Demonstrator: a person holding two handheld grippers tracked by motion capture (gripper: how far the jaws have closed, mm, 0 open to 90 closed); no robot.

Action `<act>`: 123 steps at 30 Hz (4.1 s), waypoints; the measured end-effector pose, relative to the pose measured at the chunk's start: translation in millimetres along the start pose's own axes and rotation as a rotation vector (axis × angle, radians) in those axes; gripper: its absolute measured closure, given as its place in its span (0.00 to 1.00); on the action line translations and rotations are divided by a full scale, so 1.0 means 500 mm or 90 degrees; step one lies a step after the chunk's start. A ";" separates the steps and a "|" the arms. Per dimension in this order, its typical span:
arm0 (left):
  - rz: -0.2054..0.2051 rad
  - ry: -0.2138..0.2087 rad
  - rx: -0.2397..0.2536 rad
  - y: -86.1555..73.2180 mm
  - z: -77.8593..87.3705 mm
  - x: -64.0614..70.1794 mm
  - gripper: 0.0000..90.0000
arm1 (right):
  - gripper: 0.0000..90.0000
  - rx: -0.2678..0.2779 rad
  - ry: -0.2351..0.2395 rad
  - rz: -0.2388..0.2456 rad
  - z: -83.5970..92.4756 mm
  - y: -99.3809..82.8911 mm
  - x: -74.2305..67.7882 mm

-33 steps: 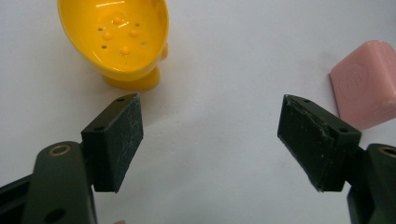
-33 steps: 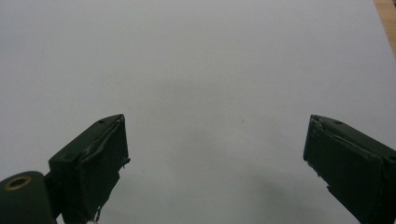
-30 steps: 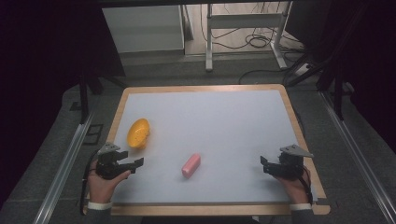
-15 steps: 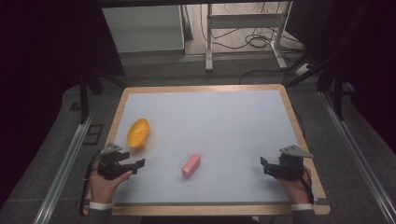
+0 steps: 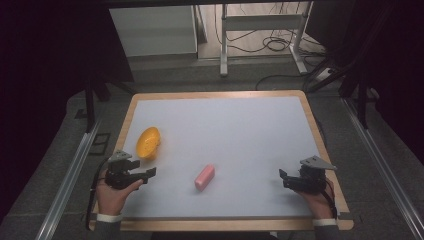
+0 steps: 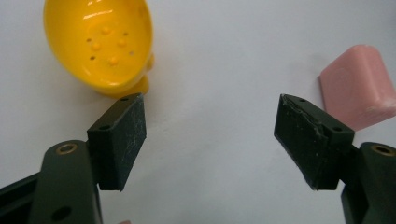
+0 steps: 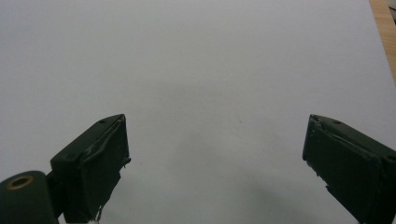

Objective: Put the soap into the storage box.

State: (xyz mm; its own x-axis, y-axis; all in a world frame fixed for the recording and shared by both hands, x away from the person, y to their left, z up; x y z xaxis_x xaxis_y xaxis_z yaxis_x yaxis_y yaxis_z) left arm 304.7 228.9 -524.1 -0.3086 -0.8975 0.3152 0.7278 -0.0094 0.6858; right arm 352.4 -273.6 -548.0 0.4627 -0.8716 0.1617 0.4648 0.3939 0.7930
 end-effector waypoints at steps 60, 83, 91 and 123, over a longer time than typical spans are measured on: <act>-0.092 -0.035 -0.028 0.052 -0.024 0.136 0.28 | 0.08 0.004 -0.019 0.005 0.016 0.002 0.014; -0.129 -0.047 -0.054 0.048 -0.064 0.194 0.28 | 0.08 0.000 -0.020 0.011 0.013 0.001 0.010; -0.145 -0.058 -0.069 0.047 -0.081 0.225 0.28 | 0.08 0.000 -0.020 0.009 0.015 0.001 0.012; -0.150 -0.070 -0.126 0.022 -0.168 0.284 0.28 | 0.08 -0.006 -0.024 0.009 0.011 -0.003 0.015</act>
State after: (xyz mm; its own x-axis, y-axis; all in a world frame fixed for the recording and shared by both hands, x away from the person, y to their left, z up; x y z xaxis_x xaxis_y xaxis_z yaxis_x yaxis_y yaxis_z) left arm 320.4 64.2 -526.8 -0.5389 -0.8078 0.2389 0.7303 -0.3066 0.6105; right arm 351.0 -282.3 -544.6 0.4405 -0.8765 0.1943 0.4662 0.4083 0.7848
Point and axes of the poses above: each handheld gripper's, and its own axes: z roughly backward along the jaws, y roughly out of its top, x roughly to its right, the point moved 6 cm from there along -z, roughly forward along the jaws, and after that the axes turned 8 degrees about z, right-handed, at the moved point
